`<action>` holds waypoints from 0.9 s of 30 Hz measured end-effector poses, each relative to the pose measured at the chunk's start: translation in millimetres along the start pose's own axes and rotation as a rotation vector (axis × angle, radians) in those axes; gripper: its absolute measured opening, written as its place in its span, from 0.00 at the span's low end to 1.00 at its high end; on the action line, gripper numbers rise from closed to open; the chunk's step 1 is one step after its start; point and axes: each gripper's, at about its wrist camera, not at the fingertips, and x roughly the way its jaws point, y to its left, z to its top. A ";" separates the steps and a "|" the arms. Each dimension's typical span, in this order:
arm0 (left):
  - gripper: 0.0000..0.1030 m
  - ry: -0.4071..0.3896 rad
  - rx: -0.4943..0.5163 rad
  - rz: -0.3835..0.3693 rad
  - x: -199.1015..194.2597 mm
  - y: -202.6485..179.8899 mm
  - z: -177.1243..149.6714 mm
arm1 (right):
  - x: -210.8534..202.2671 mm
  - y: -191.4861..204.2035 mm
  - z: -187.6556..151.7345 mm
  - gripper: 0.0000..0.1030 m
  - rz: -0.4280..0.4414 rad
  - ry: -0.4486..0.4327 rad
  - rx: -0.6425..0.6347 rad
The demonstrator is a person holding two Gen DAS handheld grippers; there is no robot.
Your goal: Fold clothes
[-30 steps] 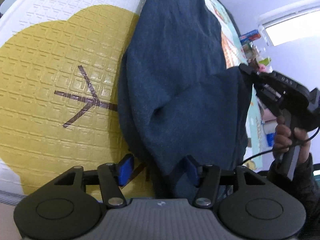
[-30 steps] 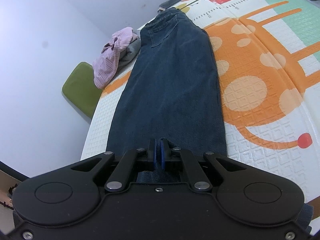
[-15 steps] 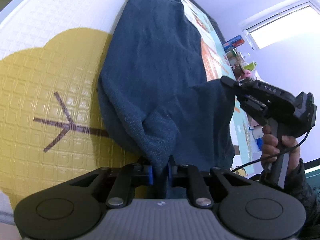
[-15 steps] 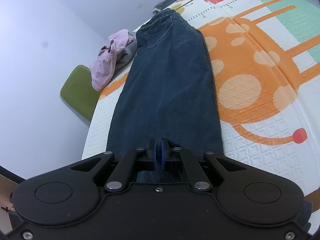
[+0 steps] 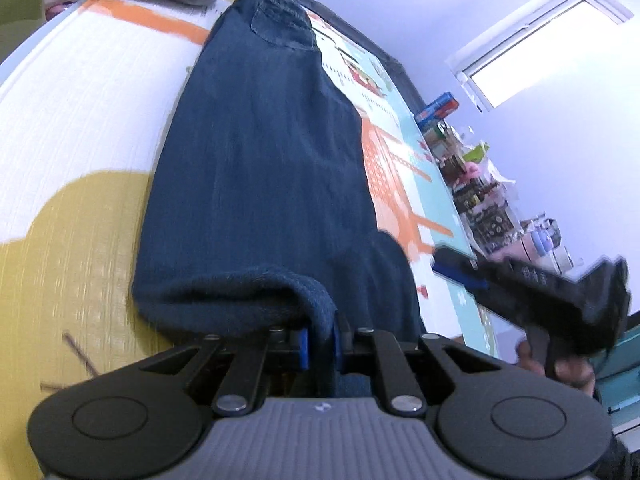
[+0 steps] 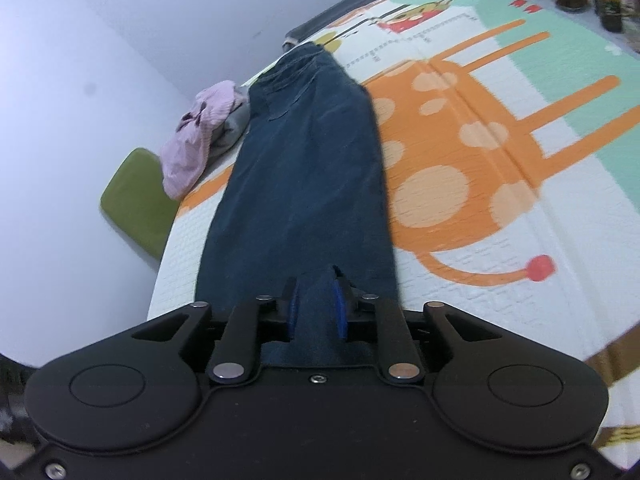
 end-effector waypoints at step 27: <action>0.24 -0.015 -0.230 0.119 9.5 60.1 63.8 | -27.3 -52.1 -53.2 0.50 -0.101 0.113 0.053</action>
